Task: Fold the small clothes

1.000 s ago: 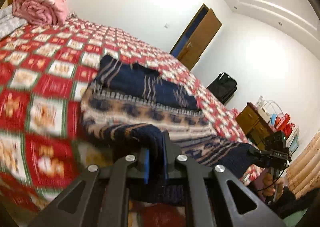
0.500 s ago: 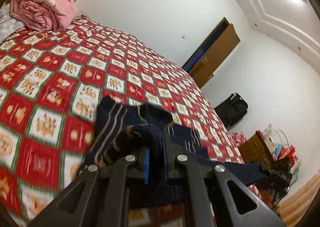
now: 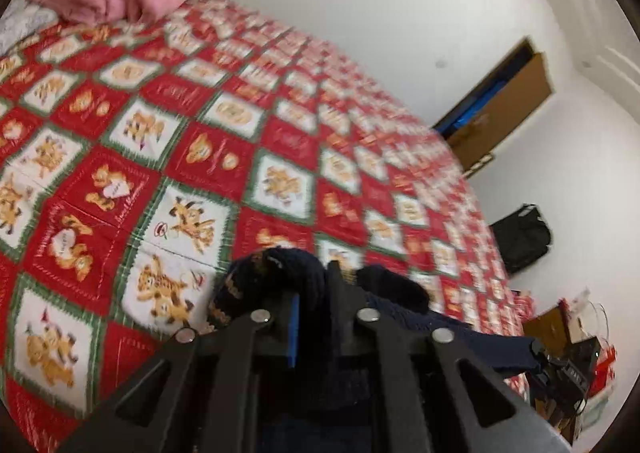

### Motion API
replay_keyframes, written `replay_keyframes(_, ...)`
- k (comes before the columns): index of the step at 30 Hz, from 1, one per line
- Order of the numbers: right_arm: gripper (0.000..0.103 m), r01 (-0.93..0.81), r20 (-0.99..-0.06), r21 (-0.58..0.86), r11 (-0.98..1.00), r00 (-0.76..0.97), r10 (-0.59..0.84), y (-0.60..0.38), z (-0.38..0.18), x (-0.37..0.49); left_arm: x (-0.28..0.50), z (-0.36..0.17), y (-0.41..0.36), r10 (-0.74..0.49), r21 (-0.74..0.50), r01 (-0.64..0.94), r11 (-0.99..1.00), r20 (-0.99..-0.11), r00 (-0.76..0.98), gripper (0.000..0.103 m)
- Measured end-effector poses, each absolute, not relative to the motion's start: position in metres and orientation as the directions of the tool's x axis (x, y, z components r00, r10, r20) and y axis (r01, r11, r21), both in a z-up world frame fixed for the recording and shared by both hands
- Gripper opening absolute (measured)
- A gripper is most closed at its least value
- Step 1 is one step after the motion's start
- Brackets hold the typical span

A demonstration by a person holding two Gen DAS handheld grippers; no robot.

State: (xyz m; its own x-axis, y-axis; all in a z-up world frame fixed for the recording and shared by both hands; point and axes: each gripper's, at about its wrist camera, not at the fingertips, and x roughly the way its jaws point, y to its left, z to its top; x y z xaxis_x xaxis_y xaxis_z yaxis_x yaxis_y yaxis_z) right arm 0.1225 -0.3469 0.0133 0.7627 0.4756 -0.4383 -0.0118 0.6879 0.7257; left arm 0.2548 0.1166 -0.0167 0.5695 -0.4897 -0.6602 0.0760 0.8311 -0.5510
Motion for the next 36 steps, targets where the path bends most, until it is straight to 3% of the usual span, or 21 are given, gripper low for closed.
replay_keyframes(5,0.014,0.079,-0.513,0.729,0.68,0.72,0.466,-0.353,-0.039,0.171,0.296,-0.064,0.118,-0.493,-0.57,-0.041,0.821,-0.742,0.454,0.019)
replay_keyframes(14,0.022,0.161,-0.461,0.827,0.538,0.741,0.487,-0.388,-0.061,0.195,0.336,-0.066,0.145,-0.638,-0.716,-0.163,0.679,-0.686,0.351,0.019)
replay_keyframes(17,0.04,0.188,-0.433,0.867,0.461,0.743,0.51,-0.4,-0.062,0.199,0.343,-0.078,0.152,-0.708,-0.768,-0.266,0.583,-0.641,0.297,0.031)
replay_keyframes(18,0.052,0.195,-0.427,0.871,0.451,0.755,0.498,-0.404,-0.061,0.198,0.342,-0.085,0.158,-0.737,-0.789,-0.333,0.517,-0.608,0.296,0.04)
replay_keyframes(19,0.062,0.204,-0.416,0.878,0.433,0.773,0.479,-0.41,-0.059,0.195,0.341,-0.089,0.164,-0.752,-0.804,-0.376,0.46,-0.578,0.316,0.042)
replay_keyframes(20,0.066,0.204,-0.398,0.889,0.409,0.788,0.471,-0.414,-0.058,0.192,0.333,-0.092,0.174,-0.75,-0.819,-0.427,0.382,-0.545,0.374,0.046)
replay_keyframes(21,0.067,0.199,-0.373,0.903,0.381,0.802,0.467,-0.419,-0.057,0.188,0.329,-0.087,0.18,-0.72,-0.807,-0.441,0.394,-0.569,0.398,0.05)
replay_keyframes(24,0.067,0.163,-0.366,0.892,0.421,0.808,0.462,-0.416,-0.046,0.176,0.321,-0.054,0.181,-0.611,-0.74,-0.333,0.584,-0.671,0.42,0.053)
replay_keyframes(27,0.067,0.118,-0.409,0.835,0.538,0.787,0.461,-0.401,-0.028,0.154,0.298,-0.013,0.166,-0.414,-0.52,-0.12,0.846,-0.781,0.468,0.063)
replay_keyframes(30,0.067,0.089,-0.458,0.761,0.642,0.775,0.435,-0.383,-0.014,0.117,0.258,0.002,0.159,-0.356,-0.4,0.035,0.916,-0.771,0.528,0.071)
replay_keyframes(36,0.067,0.076,-0.564,0.542,0.837,0.771,0.296,-0.351,-0.008,0.022,0.191,-0.03,0.151,-0.306,-0.259,0.165,0.952,-0.767,0.563,0.072)
